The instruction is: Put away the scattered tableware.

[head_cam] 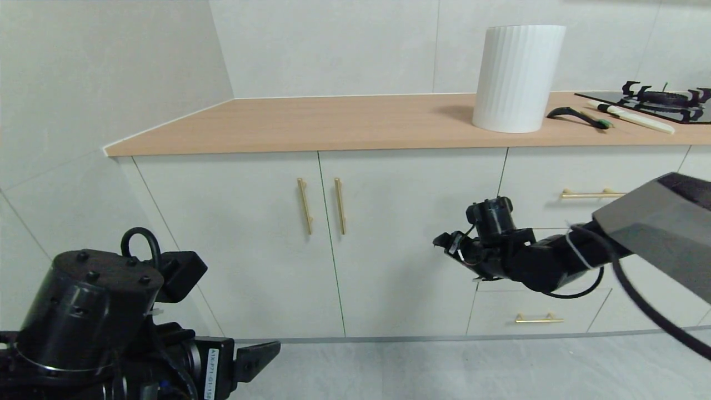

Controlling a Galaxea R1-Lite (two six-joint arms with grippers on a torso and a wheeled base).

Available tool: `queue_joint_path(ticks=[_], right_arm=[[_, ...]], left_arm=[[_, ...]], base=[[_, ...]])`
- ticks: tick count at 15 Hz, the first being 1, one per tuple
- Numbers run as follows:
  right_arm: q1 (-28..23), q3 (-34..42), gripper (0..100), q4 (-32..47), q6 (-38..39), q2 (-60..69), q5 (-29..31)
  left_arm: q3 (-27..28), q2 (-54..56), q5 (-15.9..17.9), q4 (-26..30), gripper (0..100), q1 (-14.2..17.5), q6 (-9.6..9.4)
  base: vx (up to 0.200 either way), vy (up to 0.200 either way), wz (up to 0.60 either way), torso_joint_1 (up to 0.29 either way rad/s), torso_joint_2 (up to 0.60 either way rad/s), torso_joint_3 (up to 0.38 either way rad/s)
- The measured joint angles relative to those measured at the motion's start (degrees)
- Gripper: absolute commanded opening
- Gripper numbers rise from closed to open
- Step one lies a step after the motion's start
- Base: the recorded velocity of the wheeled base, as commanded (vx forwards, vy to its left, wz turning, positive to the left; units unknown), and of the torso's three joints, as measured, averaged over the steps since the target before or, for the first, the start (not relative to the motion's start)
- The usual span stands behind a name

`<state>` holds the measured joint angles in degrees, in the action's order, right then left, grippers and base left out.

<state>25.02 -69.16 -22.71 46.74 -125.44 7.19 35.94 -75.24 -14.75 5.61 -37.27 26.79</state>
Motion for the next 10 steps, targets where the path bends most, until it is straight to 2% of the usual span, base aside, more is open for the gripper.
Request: queue_joint_path(ticks=[2, 3, 5, 7, 8, 10], right_arm=[[0.06, 7.09, 100, 0.07, -3.47, 6.89, -10.25], [0.10, 9.35, 100, 0.07, -4.91, 9.70, -11.42], [0.23, 11.89, 100, 0.09, -6.31, 13.67, -11.57], [0.56, 15.77, 100, 0.11, -11.33, 18.77, -10.61], [0.73, 18.01, 100, 0.20, -13.57, 21.94, -10.17], [0.87, 22.36, 100, 0.18, -17.30, 30.14, -9.29]], left_arm=[[0.00, 0.00, 0.00, 0.02, 100, 0.00, 0.02], [0.00, 0.00, 0.00, 0.02, 100, 0.01, 0.07], [0.00, 0.22, -0.13, 0.00, 100, 0.00, 0.16], [0.05, 1.68, -0.57, 0.02, 100, 0.33, 0.16], [0.20, 3.16, -0.77, 0.02, 100, 0.61, -0.30], [0.30, 7.69, -1.21, 0.02, 100, 1.17, -3.01]], base=[[0.000, 0.000, 0.00, 0.000, 0.00, 0.000], [0.000, 0.000, 0.00, 0.000, 0.00, 0.000], [0.000, 0.000, 0.00, 0.000, 0.00, 0.000], [0.000, 0.000, 0.00, 0.000, 0.00, 0.000], [0.000, 0.000, 0.00, 0.000, 0.00, 0.000], [0.000, 0.000, 0.00, 0.000, 0.00, 0.000]])
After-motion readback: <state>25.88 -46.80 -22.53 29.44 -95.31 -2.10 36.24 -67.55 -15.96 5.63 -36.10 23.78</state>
